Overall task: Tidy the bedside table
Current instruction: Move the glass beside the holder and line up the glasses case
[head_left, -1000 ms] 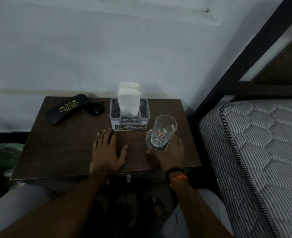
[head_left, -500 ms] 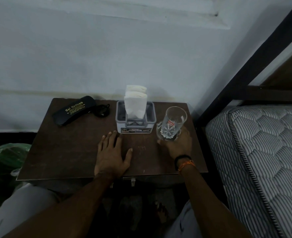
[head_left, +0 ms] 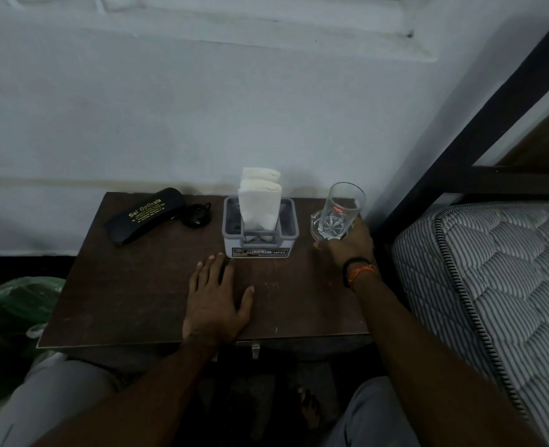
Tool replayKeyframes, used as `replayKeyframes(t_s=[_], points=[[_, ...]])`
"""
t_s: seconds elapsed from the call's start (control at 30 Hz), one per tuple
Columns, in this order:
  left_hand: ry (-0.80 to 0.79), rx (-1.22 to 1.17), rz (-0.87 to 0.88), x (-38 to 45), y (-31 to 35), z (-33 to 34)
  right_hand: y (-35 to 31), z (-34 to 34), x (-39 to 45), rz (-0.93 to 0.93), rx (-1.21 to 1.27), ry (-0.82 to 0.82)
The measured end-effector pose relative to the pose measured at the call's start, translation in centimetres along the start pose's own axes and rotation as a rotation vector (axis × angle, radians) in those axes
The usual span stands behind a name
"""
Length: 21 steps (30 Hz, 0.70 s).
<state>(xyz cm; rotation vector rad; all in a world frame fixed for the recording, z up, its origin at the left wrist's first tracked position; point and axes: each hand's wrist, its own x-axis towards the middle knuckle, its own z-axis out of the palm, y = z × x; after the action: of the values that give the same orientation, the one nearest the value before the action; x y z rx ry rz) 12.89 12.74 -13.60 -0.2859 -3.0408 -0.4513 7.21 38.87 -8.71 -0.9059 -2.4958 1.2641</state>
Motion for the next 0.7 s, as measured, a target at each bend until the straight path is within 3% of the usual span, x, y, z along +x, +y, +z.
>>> replayKeyframes(t_s=[0.3, 0.5, 0.57, 0.7], points=[[0.015, 0.005, 0.007, 0.1, -0.1, 0.2, 0.0, 0.2, 0.3, -0.019, 0.007, 0.009], [0.045, -0.016, 0.028, 0.2, -0.2, 0.4, 0.3, 0.7, -4.0, 0.042, -0.053, 0.171], [0.049, -0.031, 0.035, 0.2, -0.2, 0.5, 0.6, 1.1, -6.1, 0.056, -0.047, 0.141], [0.037, -0.09, 0.04, 0.2, -0.6, 0.7, 0.3, 2.0, -8.5, 0.035, 0.065, -0.077]])
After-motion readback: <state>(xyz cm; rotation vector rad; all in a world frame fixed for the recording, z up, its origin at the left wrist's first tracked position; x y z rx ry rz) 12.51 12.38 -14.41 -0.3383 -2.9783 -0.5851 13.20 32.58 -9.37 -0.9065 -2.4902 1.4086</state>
